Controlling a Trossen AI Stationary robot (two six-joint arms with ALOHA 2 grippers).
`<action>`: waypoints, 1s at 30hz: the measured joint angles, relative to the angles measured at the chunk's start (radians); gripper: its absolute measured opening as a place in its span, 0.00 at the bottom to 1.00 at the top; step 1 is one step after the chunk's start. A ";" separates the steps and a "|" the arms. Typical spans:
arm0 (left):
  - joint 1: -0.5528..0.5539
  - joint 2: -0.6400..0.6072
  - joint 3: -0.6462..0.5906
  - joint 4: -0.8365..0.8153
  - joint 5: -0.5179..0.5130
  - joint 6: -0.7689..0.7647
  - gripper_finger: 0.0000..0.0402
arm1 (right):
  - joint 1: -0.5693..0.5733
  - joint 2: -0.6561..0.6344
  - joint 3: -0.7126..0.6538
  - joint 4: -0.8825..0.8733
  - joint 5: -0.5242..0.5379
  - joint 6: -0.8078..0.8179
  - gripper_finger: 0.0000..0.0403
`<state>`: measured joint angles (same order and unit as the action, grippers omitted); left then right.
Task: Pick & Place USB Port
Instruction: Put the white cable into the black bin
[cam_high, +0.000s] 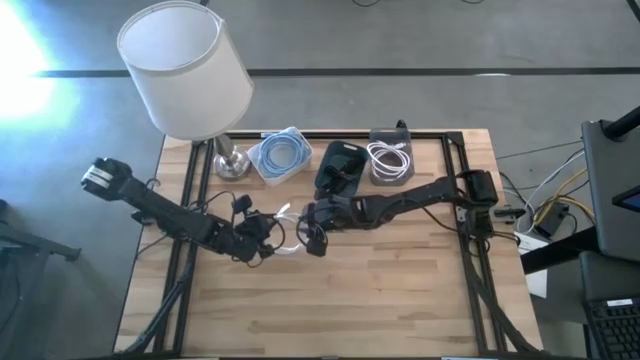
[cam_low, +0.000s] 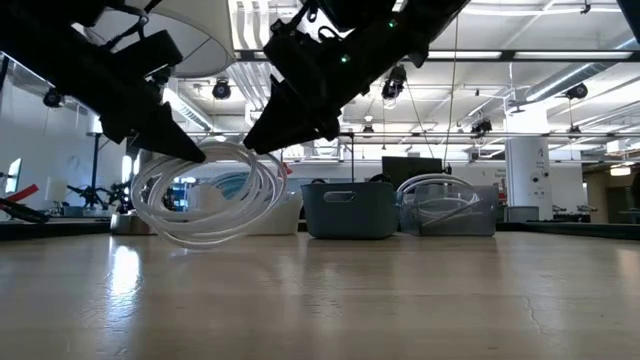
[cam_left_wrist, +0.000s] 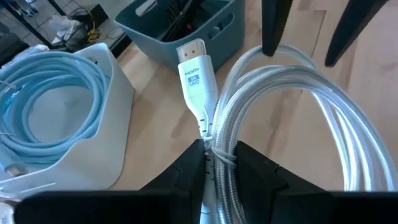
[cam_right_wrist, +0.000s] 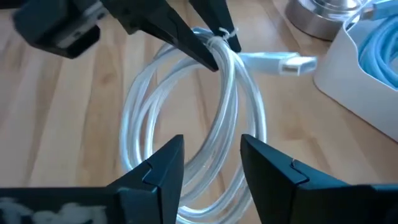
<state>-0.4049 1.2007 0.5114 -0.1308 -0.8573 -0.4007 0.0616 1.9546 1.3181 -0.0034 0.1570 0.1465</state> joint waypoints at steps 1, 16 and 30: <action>0.000 0.000 -0.002 0.000 0.004 0.000 0.20 | 0.001 -0.001 0.000 0.000 0.000 -0.003 0.40; -0.006 0.000 -0.008 0.017 0.037 0.021 0.20 | -0.012 -0.002 -0.001 -0.020 -0.001 0.065 0.48; -0.016 -0.002 -0.009 0.221 -0.042 0.238 0.20 | -0.029 -0.003 -0.003 -0.016 -0.234 0.190 0.48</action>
<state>-0.4210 1.1992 0.5026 0.0907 -0.8990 -0.1625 0.0326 1.9514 1.3151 -0.0192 -0.0770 0.3362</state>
